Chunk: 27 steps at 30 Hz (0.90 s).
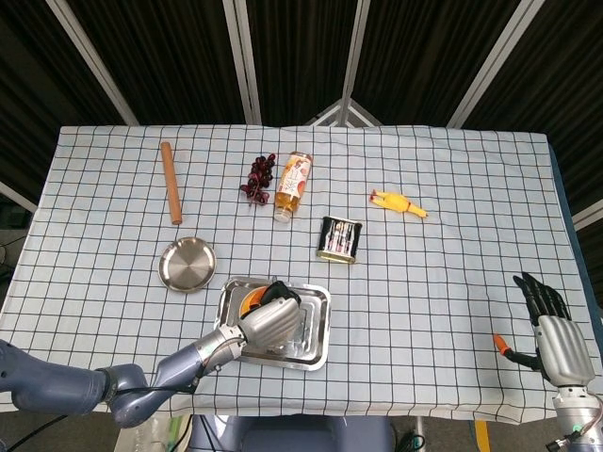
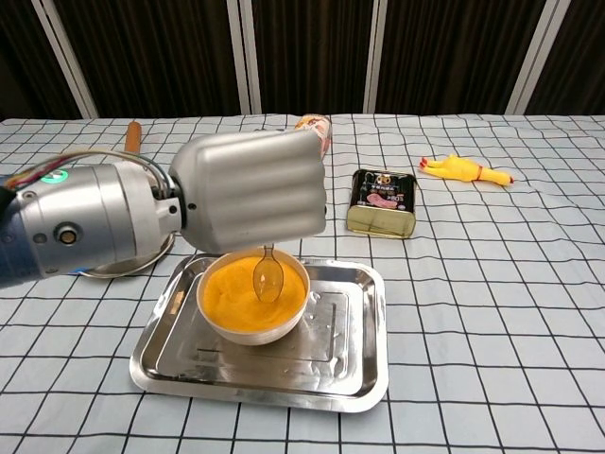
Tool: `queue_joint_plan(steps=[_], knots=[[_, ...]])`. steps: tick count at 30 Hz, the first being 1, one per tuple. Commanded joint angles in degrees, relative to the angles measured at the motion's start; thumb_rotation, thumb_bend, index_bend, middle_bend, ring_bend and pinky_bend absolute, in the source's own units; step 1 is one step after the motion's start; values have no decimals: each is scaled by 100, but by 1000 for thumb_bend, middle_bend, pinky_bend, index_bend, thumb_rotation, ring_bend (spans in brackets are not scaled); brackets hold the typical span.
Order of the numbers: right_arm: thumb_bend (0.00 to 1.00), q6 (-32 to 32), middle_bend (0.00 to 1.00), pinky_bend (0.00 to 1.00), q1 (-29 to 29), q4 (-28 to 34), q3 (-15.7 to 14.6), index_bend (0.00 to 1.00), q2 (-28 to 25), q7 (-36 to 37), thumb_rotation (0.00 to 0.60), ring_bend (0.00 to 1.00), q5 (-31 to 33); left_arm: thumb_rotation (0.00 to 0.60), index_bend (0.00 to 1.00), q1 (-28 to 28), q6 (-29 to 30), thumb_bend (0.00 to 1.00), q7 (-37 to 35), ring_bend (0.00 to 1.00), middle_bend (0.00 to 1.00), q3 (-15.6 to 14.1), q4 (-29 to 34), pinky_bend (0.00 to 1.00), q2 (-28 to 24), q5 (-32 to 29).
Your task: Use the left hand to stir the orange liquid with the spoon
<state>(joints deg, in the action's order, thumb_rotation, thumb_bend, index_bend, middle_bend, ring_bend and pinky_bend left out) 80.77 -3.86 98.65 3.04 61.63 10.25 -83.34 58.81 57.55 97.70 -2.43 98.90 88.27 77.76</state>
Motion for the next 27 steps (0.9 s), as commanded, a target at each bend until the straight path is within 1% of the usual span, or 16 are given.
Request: queue_joint_plan(steps=[1,9,20,27], knots=[[339,0,0,0,1,-6,1,0,-7,16,600,0,-2,600,784,8,-54,598,70,1000,1000,10,-50,1000,82,-60],[338,13,0,0,5,-11,0,0,-11,41,600,0,-20,600,790,-5,-96,597,179,1000,1000,-4,-108,1000,156,-163],[339,22,0,0,6,-8,0,0,-3,22,600,0,-25,600,791,-41,-116,597,306,1000,1000,-95,-84,1000,-106,-380],[340,26,0,0,9,-9,-2,0,-5,23,600,0,-28,600,791,-103,31,597,246,1000,1000,-98,-88,1000,-247,-366]])
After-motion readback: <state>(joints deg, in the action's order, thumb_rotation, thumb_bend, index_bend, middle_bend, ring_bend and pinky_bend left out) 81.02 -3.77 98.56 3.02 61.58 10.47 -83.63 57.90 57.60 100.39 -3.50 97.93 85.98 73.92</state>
